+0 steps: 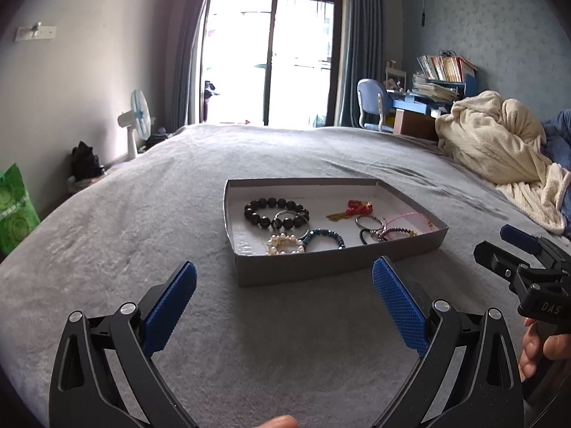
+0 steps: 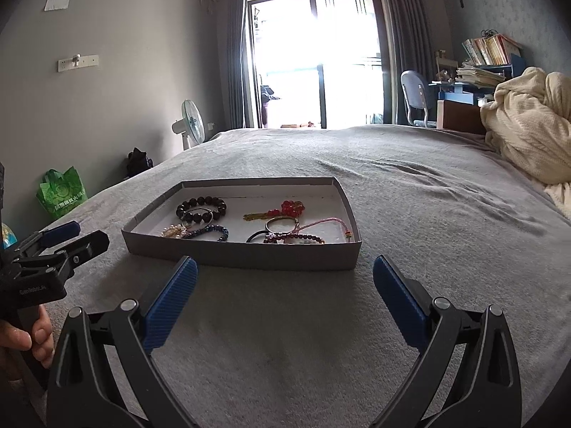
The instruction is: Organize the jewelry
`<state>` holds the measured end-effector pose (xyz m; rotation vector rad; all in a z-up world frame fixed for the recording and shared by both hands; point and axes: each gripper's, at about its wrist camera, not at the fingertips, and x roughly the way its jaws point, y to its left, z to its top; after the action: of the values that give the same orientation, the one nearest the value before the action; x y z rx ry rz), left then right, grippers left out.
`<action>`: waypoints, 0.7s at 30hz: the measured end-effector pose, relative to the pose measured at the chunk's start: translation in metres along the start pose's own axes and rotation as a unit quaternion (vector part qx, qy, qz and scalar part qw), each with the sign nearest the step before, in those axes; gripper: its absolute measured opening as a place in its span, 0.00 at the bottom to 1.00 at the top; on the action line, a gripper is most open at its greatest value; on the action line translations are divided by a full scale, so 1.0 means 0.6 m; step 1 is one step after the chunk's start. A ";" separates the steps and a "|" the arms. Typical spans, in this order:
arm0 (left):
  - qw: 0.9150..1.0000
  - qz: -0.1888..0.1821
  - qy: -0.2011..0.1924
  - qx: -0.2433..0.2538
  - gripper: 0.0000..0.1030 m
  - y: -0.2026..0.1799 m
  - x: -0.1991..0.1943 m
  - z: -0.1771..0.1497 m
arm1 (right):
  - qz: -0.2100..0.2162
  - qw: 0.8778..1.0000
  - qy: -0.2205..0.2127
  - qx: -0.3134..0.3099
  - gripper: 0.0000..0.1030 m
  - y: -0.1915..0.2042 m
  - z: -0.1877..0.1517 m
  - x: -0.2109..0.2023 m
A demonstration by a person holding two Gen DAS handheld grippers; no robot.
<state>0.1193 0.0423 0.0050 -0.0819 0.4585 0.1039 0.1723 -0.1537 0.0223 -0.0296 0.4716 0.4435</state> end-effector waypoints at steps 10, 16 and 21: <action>1.000 0.001 0.001 0.002 0.95 -0.001 0.000 -0.001 | -0.007 1.000 -0.003 0.021 0.95 -0.011 -0.005 -0.004; 1.000 0.004 0.000 0.004 0.95 0.001 0.000 0.000 | -0.007 1.000 -0.001 0.020 0.95 -0.012 -0.005 -0.003; 1.000 0.004 -0.001 0.007 0.95 0.002 0.003 0.002 | -0.007 1.000 -0.001 0.019 0.95 -0.012 -0.005 -0.004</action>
<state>0.1215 0.0437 0.0054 -0.0660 0.4574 0.1093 0.1723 -0.1616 0.0200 0.0049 0.4786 0.4210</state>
